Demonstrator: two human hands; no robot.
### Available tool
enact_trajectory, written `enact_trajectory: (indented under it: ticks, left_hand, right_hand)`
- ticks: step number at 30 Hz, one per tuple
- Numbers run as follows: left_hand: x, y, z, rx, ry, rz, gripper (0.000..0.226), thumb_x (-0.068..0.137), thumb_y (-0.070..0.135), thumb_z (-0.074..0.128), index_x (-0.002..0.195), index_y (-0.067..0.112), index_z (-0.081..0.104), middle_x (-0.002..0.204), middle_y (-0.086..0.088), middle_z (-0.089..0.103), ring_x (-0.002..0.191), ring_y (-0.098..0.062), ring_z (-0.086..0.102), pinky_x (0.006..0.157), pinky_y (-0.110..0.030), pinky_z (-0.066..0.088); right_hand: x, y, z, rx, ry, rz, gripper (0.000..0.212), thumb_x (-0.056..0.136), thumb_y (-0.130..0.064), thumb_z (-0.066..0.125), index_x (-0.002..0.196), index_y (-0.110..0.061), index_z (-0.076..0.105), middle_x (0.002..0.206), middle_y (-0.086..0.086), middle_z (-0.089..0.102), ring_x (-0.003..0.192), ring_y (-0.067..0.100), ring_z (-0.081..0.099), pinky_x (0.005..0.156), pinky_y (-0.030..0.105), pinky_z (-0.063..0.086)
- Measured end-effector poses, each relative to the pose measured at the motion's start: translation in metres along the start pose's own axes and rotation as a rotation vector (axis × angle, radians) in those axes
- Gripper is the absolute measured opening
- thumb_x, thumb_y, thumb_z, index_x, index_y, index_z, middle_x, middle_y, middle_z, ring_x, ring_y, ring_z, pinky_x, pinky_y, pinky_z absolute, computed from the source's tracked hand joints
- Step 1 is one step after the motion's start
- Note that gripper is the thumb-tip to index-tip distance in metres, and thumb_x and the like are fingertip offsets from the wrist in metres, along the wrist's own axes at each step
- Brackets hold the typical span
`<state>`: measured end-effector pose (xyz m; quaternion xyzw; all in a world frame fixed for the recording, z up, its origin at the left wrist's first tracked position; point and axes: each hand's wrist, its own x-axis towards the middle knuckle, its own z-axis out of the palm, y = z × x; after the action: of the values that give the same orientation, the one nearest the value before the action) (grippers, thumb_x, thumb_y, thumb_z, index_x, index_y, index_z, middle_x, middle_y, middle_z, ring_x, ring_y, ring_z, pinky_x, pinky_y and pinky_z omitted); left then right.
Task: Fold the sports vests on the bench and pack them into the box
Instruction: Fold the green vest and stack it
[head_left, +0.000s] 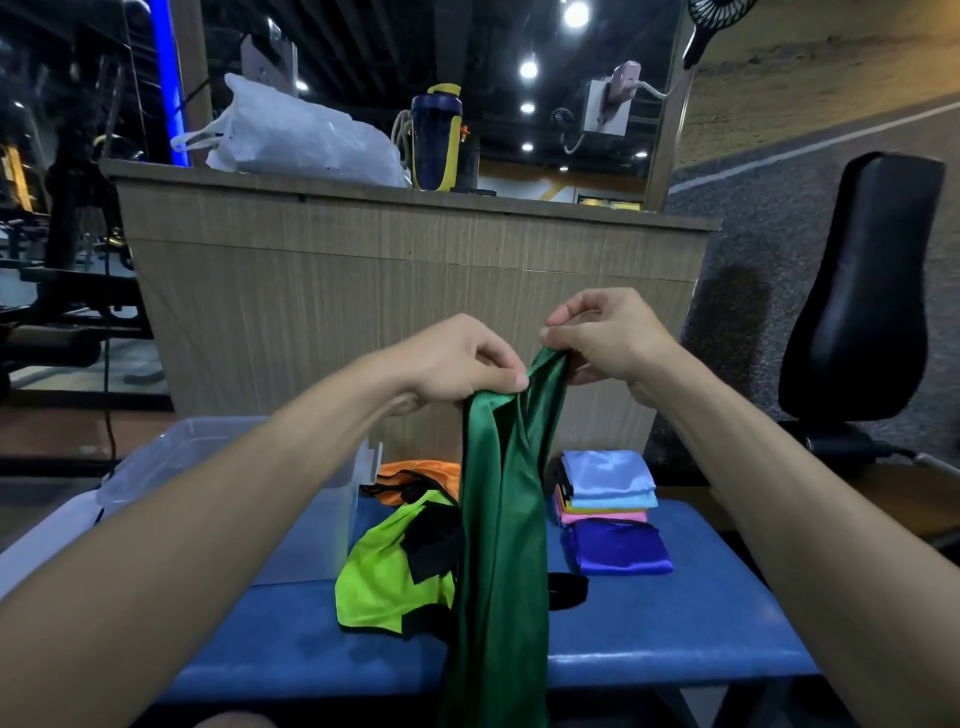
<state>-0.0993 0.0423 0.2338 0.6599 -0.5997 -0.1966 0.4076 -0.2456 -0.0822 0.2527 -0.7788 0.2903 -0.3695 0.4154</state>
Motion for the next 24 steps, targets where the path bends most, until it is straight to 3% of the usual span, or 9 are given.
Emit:
enact_trajectory:
  ticks: [4, 7, 10, 13, 19, 24]
  left_hand:
    - [0.005, -0.015, -0.008, -0.253, -0.214, -0.022, 0.018, 0.098, 0.015, 0.065, 0.108, 0.002, 0.072, 0.097, -0.011, 0.073, 0.084, -0.017, 0.068, 0.076, -0.025, 0.055]
    - [0.005, -0.02, -0.006, -0.245, -0.27, -0.031, 0.016, 0.099, 0.015, 0.064, 0.107, 0.002, 0.071, 0.094, -0.009, 0.071, 0.082, -0.014, 0.067, 0.076, -0.025, 0.054]
    - [0.005, -0.019, -0.001, -0.168, -0.184, -0.044, 0.015, 0.097, 0.017, 0.068, 0.101, 0.004, 0.073, 0.085, -0.006, 0.071, 0.072, -0.012, 0.064, 0.065, -0.022, 0.052]
    - [0.006, -0.013, -0.001, -0.153, -0.048, -0.066, 0.019, 0.094, 0.017, 0.072, 0.105, 0.002, 0.075, 0.09, -0.01, 0.075, 0.075, -0.014, 0.068, 0.058, -0.023, 0.054]
    - [0.008, -0.01, -0.014, -0.284, 0.131, -0.154, 0.017, 0.093, 0.003, 0.07, 0.11, 0.004, 0.072, 0.1, -0.019, 0.076, 0.084, -0.023, 0.077, 0.064, -0.029, 0.063]
    - [0.009, -0.003, -0.003, -0.39, 0.232, -0.146, 0.019, 0.086, 0.002, 0.077, 0.105, 0.001, 0.072, 0.087, -0.013, 0.074, 0.066, -0.017, 0.073, 0.056, -0.025, 0.06]
  right_hand:
    - [-0.005, 0.006, 0.0, 0.077, -0.181, 0.121, 0.009, 0.09, -0.01, 0.074, 0.091, -0.013, 0.066, 0.076, 0.007, 0.07, 0.057, 0.015, 0.066, 0.054, 0.03, 0.06]
    - [-0.005, 0.007, 0.002, 0.148, -0.199, 0.151, 0.009, 0.089, -0.01, 0.075, 0.091, -0.012, 0.066, 0.074, 0.006, 0.07, 0.055, 0.015, 0.066, 0.051, 0.027, 0.056]
    - [-0.003, 0.006, 0.006, 0.185, -0.147, 0.118, 0.013, 0.087, -0.006, 0.078, 0.091, -0.009, 0.066, 0.074, 0.007, 0.069, 0.053, 0.015, 0.066, 0.05, 0.029, 0.056]
    - [0.0, 0.008, 0.007, 0.132, -0.038, 0.033, 0.017, 0.083, -0.001, 0.08, 0.088, -0.006, 0.065, 0.079, 0.01, 0.069, 0.062, 0.018, 0.069, 0.051, 0.033, 0.059]
    - [0.008, 0.015, -0.006, -0.113, 0.096, -0.117, 0.019, 0.076, -0.002, 0.083, 0.079, -0.016, 0.07, 0.072, 0.001, 0.074, 0.068, 0.018, 0.071, 0.061, 0.04, 0.063]
    - [-0.002, 0.013, 0.016, -0.264, 0.168, -0.229, 0.014, 0.077, -0.01, 0.08, 0.079, -0.019, 0.07, 0.07, -0.003, 0.073, 0.066, 0.012, 0.071, 0.061, 0.038, 0.063]
